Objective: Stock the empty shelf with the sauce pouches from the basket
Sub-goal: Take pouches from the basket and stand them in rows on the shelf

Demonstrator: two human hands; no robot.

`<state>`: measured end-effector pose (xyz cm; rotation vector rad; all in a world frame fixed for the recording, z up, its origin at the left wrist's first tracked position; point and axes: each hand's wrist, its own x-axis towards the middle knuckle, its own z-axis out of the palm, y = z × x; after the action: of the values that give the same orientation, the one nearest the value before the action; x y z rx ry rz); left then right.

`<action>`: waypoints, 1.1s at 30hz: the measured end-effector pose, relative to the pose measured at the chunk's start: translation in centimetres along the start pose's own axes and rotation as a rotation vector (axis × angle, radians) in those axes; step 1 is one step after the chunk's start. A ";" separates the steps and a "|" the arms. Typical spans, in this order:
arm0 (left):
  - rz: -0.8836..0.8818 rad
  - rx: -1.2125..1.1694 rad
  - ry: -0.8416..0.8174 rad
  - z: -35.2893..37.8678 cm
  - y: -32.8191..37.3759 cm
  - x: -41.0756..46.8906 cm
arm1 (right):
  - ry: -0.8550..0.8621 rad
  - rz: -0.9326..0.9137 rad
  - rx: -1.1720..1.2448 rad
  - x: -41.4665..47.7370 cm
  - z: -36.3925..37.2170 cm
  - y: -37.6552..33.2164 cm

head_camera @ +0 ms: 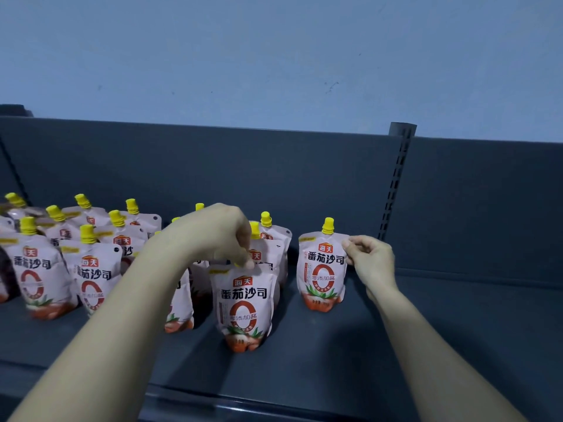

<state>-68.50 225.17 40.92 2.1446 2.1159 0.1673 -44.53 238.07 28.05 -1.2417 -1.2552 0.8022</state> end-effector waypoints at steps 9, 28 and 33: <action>0.046 -0.005 0.137 1.2 -0.1 0.2 | -0.022 -0.010 -0.012 0.1 0.0 -0.1; 0.039 -0.037 0.241 2.3 0.1 -1.4 | -0.145 -0.031 -0.217 -1.5 -0.3 -1.0; 0.026 0.001 0.297 2.4 -0.1 -2.7 | -0.078 -0.166 -0.471 -3.1 -0.4 -2.5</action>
<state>-68.20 222.42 38.56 2.2691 2.2365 0.5177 -45.15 234.55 29.75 -1.4605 -1.6487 0.4478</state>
